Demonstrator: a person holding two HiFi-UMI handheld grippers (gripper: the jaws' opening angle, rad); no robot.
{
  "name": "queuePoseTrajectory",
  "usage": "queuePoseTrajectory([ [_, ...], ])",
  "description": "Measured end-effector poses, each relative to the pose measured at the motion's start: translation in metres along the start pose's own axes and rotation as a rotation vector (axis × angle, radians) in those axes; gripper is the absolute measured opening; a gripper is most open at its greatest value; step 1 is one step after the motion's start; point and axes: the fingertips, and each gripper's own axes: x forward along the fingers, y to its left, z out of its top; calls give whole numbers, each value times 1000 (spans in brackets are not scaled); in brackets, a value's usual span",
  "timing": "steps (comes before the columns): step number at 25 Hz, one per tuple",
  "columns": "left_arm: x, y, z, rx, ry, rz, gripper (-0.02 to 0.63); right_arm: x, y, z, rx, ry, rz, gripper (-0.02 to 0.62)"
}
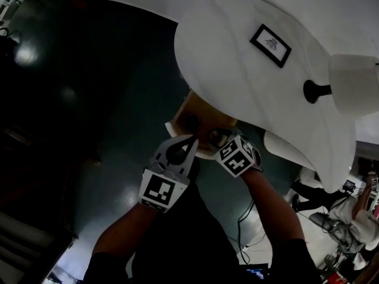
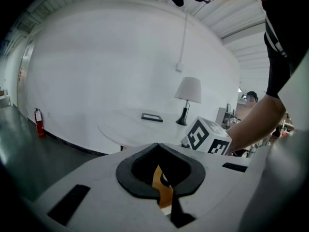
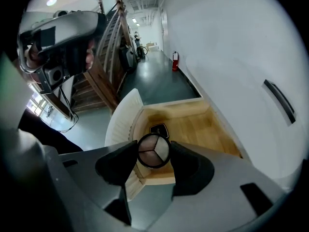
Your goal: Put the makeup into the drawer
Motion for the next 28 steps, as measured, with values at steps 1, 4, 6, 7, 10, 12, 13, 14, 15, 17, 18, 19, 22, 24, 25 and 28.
queuePoseTrajectory([
  [1,0,1,-6,-4,5,2,9,6,0,-2,-5,9,2,219],
  [4,0,6,-20,-13,17,8,9,23,1,-5,-19,32,10,219],
  [6,1,9,-26,-22,19,11,9,32,3,-6,-33,44,14,219],
  [7,1,11,-29,-25,19,13,10,36,3,-6,-40,49,17,219],
  [10,3,16,-34,-35,19,16,9,49,6,-5,-57,65,28,219],
  [12,3,19,-37,-41,19,16,10,58,6,-5,-63,75,34,219],
  [13,4,20,-38,-42,20,17,9,62,6,-4,-66,80,36,219],
  [14,5,22,-40,-40,22,19,9,67,5,-4,-69,85,39,219],
  [15,6,23,-41,-40,24,22,9,71,5,-5,-72,91,42,219],
  [17,7,25,-44,-47,27,24,10,77,4,-7,-78,104,50,219],
  [18,8,26,-45,-52,28,25,9,80,3,-8,-80,111,53,218],
  [19,8,27,-45,-55,26,27,9,83,3,-9,-84,119,55,219],
  [22,10,30,-47,-60,23,35,9,93,-1,-15,-94,141,57,219],
  [24,11,32,-48,-64,21,41,11,98,-3,-18,-99,152,56,219],
  [25,12,33,-49,-67,20,44,9,100,-4,-19,-100,157,55,219],
  [28,14,37,-49,-80,13,52,9,102,-7,-20,-100,176,52,219],
])
